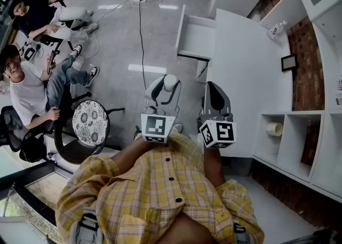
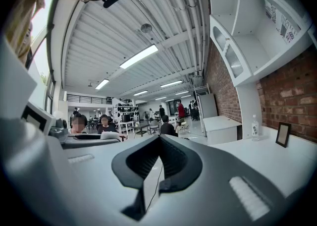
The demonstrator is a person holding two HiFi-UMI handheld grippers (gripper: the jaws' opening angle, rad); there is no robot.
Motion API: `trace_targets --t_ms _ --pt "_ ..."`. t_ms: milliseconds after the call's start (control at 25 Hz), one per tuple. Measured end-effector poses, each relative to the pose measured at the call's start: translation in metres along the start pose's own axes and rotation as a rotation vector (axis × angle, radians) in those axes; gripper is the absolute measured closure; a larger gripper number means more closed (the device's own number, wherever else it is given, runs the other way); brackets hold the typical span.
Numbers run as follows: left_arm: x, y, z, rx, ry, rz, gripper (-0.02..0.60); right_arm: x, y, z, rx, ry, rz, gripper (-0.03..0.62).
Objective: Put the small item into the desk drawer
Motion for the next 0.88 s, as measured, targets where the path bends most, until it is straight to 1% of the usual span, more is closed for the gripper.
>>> trace_targets --t_ms 160,440,680,880 --pt "-0.009 -0.002 0.002 0.004 0.003 -0.001 0.4 -0.004 -0.001 0.009 0.004 0.006 -0.012 0.595" --pt "-0.025 0.002 -0.002 0.011 0.021 -0.003 0.4 -0.017 0.002 0.015 0.0 -0.018 -0.024 0.595" --pt "-0.029 0.001 -0.002 0.011 0.025 -0.003 0.4 -0.018 0.0 0.019 -0.019 -0.026 -0.035 0.595" --pt "-0.03 0.005 -0.008 0.017 0.037 0.0 0.4 -0.021 0.006 0.014 -0.003 -0.016 -0.036 0.595"
Point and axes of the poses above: the fingertips, and each gripper's own axes: z backward along the fingers, x to its left, y out of its underside, the point moved 8 cm from there along z, backward along the fingers, and after that the axes turned 11 degrees about -z, right-handed, at the moved point
